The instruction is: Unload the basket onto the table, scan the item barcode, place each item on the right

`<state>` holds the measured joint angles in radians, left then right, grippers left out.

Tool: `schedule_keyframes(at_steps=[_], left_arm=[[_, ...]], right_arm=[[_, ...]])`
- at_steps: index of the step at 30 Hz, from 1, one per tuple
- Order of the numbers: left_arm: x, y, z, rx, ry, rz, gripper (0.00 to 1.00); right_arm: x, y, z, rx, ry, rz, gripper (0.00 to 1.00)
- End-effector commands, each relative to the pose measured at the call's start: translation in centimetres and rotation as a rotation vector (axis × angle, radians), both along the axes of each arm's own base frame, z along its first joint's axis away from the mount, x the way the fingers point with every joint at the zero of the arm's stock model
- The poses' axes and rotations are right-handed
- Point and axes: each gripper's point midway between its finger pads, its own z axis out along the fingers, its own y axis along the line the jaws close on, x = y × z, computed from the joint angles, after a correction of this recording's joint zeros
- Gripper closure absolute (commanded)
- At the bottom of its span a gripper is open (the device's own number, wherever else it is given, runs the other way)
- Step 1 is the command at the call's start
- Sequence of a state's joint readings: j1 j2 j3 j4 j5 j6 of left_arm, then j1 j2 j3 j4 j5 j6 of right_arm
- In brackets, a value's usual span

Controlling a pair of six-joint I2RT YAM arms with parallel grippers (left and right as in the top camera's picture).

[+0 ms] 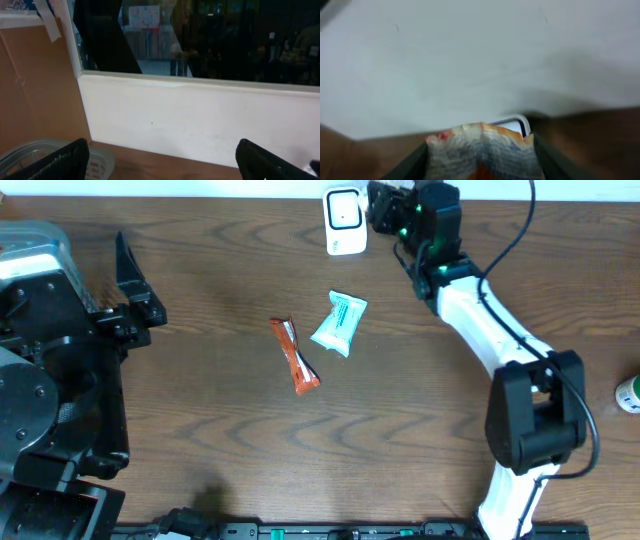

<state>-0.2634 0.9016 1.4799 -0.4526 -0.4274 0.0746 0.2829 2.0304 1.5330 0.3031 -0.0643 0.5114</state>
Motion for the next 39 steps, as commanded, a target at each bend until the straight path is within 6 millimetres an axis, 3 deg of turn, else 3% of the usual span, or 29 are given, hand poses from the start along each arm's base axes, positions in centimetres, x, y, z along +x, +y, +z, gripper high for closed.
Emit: schedule_keyframes(at_steps=[1, 9, 16, 25, 28, 32, 35, 39], left_arm=[[0.2, 0.1, -0.2, -0.002, 0.005, 0.005, 0.07], [0.3, 0.1, -0.3, 0.002, 0.008, 0.008, 0.06], [0.4, 0.1, -0.3, 0.002, 0.009, 0.008, 0.07], [0.4, 0.1, -0.3, 0.002, 0.009, 0.008, 0.07], [0.4, 0.1, -0.3, 0.002, 0.009, 0.008, 0.07], [0.3, 0.1, -0.3, 0.002, 0.009, 0.008, 0.07], [0.3, 0.1, -0.3, 0.005, 0.009, 0.009, 0.07], [0.3, 0.1, -0.3, 0.005, 0.009, 0.008, 0.07]], right_arm=[[1.4, 0.5, -2.4, -0.011, -0.015, -0.042, 0.47], [5.3, 2.0, -4.4, 0.006, -0.065, -0.039, 0.47], [8.3, 5.3, -6.3, -0.023, -0.038, -0.011, 0.47], [8.1, 6.0, -9.4, -0.225, 0.036, -0.056, 0.48], [8.0, 5.3, -10.1, -0.26, 0.069, -0.07, 0.49], [7.6, 3.9, -9.5, -0.353, 0.111, -0.097, 0.52], [6.8, 2.0, -7.7, -0.466, 0.137, -0.144, 0.54], [4.1, -1.2, -4.0, -0.636, 0.204, -0.212, 0.55]])
